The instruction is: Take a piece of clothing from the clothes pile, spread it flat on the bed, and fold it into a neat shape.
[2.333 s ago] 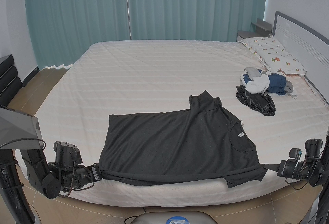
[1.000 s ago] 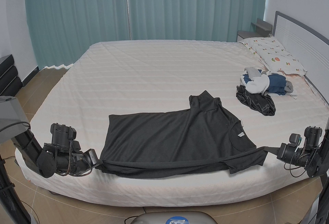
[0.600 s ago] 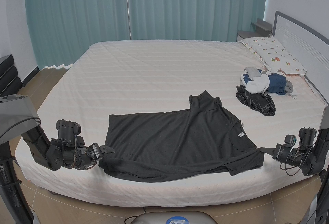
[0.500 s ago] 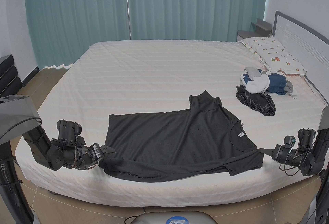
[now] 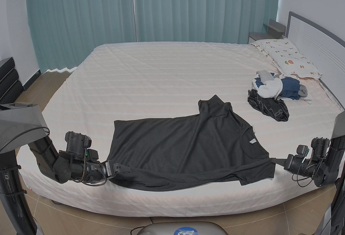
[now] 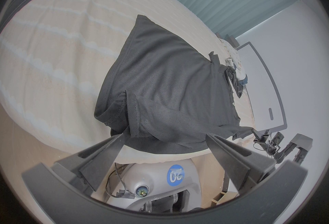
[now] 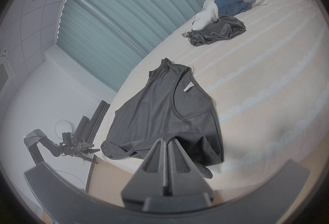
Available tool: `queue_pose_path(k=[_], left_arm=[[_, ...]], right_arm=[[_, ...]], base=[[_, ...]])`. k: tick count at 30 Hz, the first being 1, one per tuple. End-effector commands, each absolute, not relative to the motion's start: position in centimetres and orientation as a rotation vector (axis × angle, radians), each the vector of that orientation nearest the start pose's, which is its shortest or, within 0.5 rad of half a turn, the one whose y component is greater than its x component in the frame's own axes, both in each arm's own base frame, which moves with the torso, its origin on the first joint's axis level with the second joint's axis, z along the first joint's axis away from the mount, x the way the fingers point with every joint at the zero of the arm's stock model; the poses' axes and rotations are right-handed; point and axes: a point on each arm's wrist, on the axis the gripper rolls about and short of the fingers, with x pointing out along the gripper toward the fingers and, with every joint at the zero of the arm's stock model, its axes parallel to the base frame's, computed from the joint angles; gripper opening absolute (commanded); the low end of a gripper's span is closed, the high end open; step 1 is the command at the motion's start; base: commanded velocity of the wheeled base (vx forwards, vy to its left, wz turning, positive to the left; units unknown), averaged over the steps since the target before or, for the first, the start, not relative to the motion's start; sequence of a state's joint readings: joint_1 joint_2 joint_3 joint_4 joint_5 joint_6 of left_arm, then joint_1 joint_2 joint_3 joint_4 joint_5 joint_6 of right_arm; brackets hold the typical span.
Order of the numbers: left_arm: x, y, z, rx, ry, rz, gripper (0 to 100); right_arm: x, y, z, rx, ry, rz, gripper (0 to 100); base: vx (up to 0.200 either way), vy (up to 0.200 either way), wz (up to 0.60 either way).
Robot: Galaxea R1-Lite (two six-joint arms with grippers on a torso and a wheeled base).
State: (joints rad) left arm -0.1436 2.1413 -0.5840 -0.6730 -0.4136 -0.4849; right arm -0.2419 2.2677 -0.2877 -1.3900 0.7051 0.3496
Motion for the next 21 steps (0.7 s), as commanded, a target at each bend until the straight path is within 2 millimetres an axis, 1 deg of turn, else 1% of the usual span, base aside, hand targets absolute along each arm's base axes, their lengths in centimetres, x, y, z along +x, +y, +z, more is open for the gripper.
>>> queue_pose_path(k=[1,7,10,11,15,21], left_arm=[[30.2,-5.8,-0.6,-0.531,1.007,-0.275,100],[31.2,-6.7,-1.3,-0.483,0.993,-0.245,100],[31.2,-7.0,-1.3,-0.471,0.990,-0.241,100],[31.2,-7.1,-1.3,-0.470,0.992,-0.243,0],[31.1,-7.3,-1.4,-0.466,0.998,-0.242,0],[30.5,-6.9,-1.3,-0.450,0.998,-0.193,0]], right_arm=[[26.8,-5.0,-1.6,0.610,0.616,0.356,0],[26.7,-5.0,-1.5,0.609,0.615,0.358,0],[26.6,-5.0,-1.5,0.609,0.615,0.357,0],[26.6,-5.0,-1.5,0.609,0.615,0.357,0],[26.6,-5.0,-1.4,0.608,0.612,0.357,0],[26.5,-5.0,-1.4,0.608,0.613,0.357,0]], base=[[0.000,0.000,0.00],[0.000,0.000,0.00],[0.000,0.000,0.00],[0.000,0.000,0.00],[0.000,0.000,0.00],[0.000,0.000,0.00]])
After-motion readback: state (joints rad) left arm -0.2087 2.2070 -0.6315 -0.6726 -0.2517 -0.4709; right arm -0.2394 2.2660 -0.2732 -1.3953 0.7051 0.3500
